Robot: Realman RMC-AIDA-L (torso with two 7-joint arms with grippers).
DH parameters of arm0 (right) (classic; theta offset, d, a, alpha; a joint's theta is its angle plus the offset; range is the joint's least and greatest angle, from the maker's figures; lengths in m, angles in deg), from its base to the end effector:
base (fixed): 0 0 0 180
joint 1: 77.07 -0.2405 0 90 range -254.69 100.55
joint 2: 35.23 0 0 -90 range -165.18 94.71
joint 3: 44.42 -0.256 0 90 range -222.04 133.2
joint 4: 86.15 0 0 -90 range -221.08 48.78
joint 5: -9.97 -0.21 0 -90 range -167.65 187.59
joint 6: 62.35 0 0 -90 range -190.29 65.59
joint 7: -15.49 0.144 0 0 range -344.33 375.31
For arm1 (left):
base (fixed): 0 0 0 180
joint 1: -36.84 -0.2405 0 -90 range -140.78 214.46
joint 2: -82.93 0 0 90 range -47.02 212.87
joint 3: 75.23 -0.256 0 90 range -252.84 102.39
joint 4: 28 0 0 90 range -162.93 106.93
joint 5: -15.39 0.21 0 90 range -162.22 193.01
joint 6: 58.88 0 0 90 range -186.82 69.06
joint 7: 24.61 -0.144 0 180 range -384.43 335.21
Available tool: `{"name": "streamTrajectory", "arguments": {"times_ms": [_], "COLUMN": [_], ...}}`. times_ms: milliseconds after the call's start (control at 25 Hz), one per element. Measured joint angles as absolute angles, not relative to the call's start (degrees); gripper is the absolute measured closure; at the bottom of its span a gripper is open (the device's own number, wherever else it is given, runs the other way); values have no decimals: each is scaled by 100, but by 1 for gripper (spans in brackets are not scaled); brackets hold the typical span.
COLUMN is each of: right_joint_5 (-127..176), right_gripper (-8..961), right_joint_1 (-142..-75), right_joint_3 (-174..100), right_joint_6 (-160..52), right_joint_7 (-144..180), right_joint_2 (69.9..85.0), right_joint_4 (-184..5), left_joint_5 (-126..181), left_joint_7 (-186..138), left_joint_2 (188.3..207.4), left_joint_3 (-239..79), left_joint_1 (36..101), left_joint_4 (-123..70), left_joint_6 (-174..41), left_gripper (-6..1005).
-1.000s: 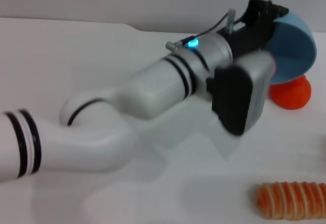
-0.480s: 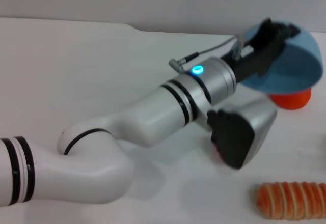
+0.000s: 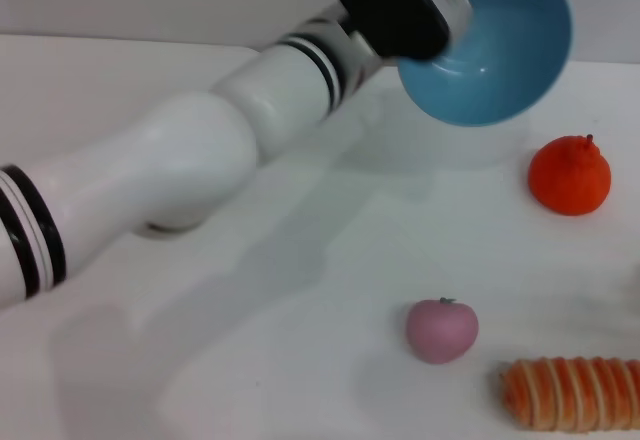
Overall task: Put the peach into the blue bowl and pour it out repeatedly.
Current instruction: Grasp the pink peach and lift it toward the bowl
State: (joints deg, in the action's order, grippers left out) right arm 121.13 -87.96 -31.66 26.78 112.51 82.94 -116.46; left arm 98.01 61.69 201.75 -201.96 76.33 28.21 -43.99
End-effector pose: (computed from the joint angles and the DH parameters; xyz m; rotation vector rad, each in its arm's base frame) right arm 0.3899 0.2224 0.0481 -1.8108 1.5027 1.0607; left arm -0.0935 0.4041 -0.1033 -2.1079 0.0871 -0.2508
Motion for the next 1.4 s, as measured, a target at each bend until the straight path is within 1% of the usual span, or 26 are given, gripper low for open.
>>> {"name": "streamTrajectory", "arguments": {"times_ms": [120,320,480,560,640,760,840,960,1400], "right_joint_5": [12263,13283,14097,14433,14594,14634,14636,14632,14244], "right_gripper": [412,412,412,412,412,411,411,412,415], "right_joint_1": [-9060,-9762,-10313,-10575,-10762,-10923,-11000,-11075,-11215], "right_joint_3": [-3012,-2214,-1961,-1762,-1499,-1158,-960,-676,-189], "right_joint_6": [2764,2638,2511,2433,2319,2156,2104,2051,1551], "right_joint_7": [11728,12971,13465,13660,13745,13799,13857,13885,13520], "right_joint_2": [8298,8243,8281,8284,8288,8300,8305,8306,8366], "right_joint_4": [-11808,-12203,-12434,-12428,-12366,-12215,-12082,-11870,-11093], "left_joint_5": [9064,8060,7949,7982,8326,8688,9060,9152,9167], "left_joint_7": [6311,6479,7359,7592,8466,9019,9497,9590,9573], "left_joint_2": [20150,20101,20038,20033,20031,20037,20052,20066,20148], "left_joint_3": [-19785,-19072,-18969,-18955,-18834,-18651,-18274,-18042,-17987], "left_joint_1": [7575,7497,7565,7597,7750,7847,7862,7821,7709], "left_joint_4": [2814,2491,1968,1817,1289,1020,840,790,763], "left_joint_6": [-4879,-6238,-7042,-7234,-7879,-8366,-9049,-9324,-9018], "left_gripper": [1001,1001,1000,1000,1000,1000,1000,1000,1001]}}
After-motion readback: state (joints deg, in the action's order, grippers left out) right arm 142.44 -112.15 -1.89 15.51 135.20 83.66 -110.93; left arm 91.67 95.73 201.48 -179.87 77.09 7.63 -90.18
